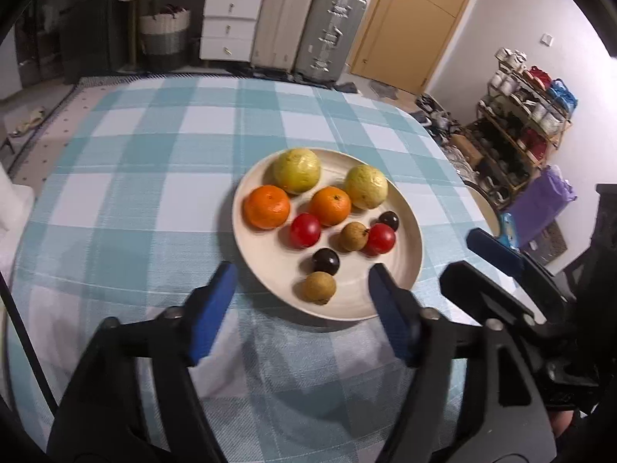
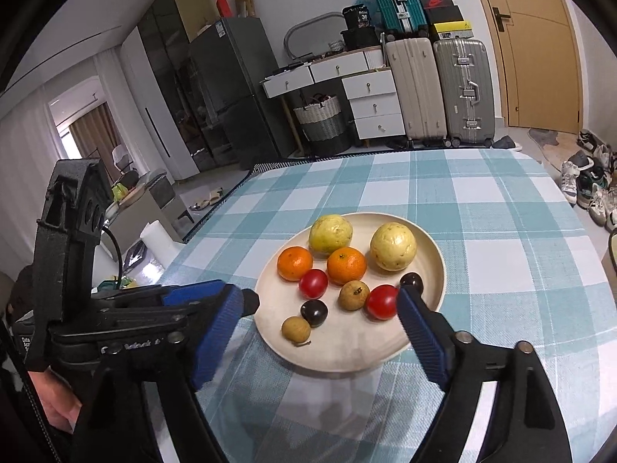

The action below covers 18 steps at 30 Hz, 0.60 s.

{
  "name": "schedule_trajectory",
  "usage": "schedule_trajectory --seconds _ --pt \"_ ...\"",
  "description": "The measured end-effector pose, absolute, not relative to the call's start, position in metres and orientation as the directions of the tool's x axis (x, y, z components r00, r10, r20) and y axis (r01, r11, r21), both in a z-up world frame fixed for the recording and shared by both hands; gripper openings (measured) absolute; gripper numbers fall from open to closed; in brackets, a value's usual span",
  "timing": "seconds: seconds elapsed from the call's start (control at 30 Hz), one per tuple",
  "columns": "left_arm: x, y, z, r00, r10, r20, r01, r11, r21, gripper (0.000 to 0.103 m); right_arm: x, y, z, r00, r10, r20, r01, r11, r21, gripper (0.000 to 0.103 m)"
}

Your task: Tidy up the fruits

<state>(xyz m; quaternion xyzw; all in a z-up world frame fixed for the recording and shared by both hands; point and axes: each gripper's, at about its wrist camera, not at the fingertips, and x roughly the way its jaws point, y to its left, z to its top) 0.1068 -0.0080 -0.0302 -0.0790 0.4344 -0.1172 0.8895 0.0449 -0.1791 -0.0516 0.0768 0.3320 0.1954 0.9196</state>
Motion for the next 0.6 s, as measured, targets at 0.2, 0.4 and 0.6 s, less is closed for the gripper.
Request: schedule_trajectory --seconds 0.2,0.4,0.6 --pt "0.094 -0.006 -0.021 0.607 -0.264 -0.75 0.14 0.964 -0.226 0.079 0.03 -0.18 -0.045 0.724 0.397 -0.564 -0.309 0.918 0.25 0.091" --pt "0.077 -0.006 -0.009 0.645 -0.236 -0.727 0.138 0.972 -0.193 0.084 0.015 -0.183 -0.035 0.756 0.377 -0.536 -0.299 0.926 0.23 0.097" --pt "0.057 -0.004 0.004 0.678 -0.223 -0.7 0.136 0.974 -0.18 0.089 -0.002 -0.185 -0.025 0.781 0.361 -0.509 -0.295 0.932 0.208 0.101"
